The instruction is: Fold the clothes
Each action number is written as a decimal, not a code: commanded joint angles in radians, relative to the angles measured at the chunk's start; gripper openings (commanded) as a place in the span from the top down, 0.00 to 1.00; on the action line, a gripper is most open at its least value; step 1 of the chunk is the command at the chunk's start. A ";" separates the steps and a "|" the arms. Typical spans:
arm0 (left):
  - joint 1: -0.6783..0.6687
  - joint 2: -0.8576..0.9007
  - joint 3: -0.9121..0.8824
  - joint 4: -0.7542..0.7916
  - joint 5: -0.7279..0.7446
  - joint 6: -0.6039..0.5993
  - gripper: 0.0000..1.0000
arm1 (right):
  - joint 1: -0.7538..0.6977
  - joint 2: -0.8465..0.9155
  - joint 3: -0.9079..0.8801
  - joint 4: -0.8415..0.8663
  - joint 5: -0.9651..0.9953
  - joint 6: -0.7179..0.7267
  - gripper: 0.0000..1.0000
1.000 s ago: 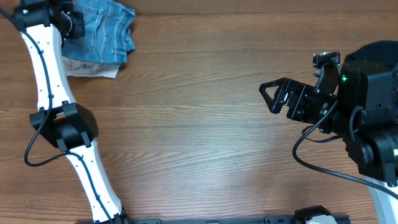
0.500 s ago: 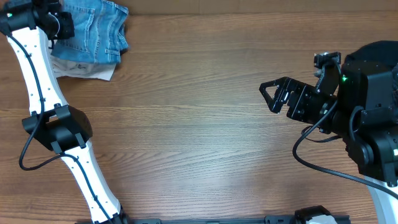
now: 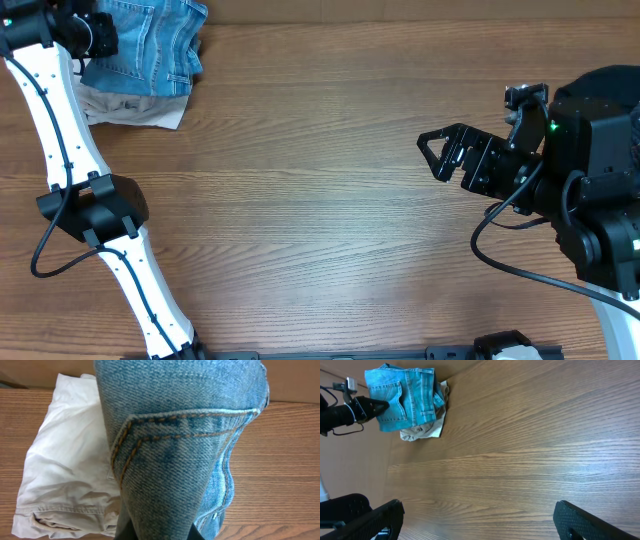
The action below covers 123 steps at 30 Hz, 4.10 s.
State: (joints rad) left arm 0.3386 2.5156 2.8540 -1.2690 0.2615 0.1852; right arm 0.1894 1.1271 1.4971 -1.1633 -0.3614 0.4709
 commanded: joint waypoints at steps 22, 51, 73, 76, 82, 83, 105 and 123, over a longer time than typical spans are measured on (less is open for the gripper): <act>-0.019 -0.098 0.062 -0.029 0.055 -0.063 0.96 | -0.008 0.015 0.004 -0.006 0.002 0.004 0.00; -0.019 -0.223 0.060 -0.079 0.129 -0.097 0.96 | -0.008 0.020 0.004 -0.017 0.002 0.004 0.00; -0.007 0.083 0.055 0.049 0.142 -0.141 0.93 | -0.008 0.020 0.004 -0.017 0.006 0.004 0.00; 0.005 0.126 0.055 0.080 0.113 -0.149 0.91 | -0.008 0.020 0.004 -0.017 0.006 0.004 0.00; 0.028 0.151 0.054 0.145 0.024 -0.156 0.86 | -0.008 0.020 0.004 -0.018 0.006 0.005 0.00; 0.029 0.153 0.054 0.158 0.006 -0.156 0.85 | -0.008 0.020 0.004 -0.019 0.006 0.005 0.00; 0.063 0.160 0.057 0.245 -0.315 -0.245 0.06 | -0.008 0.020 0.004 -0.050 0.006 0.005 0.00; 0.013 0.134 -0.126 0.309 -0.291 -0.253 0.96 | -0.008 0.020 0.004 -0.048 0.002 0.008 0.01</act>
State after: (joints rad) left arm 0.3447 2.6892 2.8071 -0.9829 0.0586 -0.0536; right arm 0.1894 1.1458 1.4971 -1.2160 -0.3618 0.4721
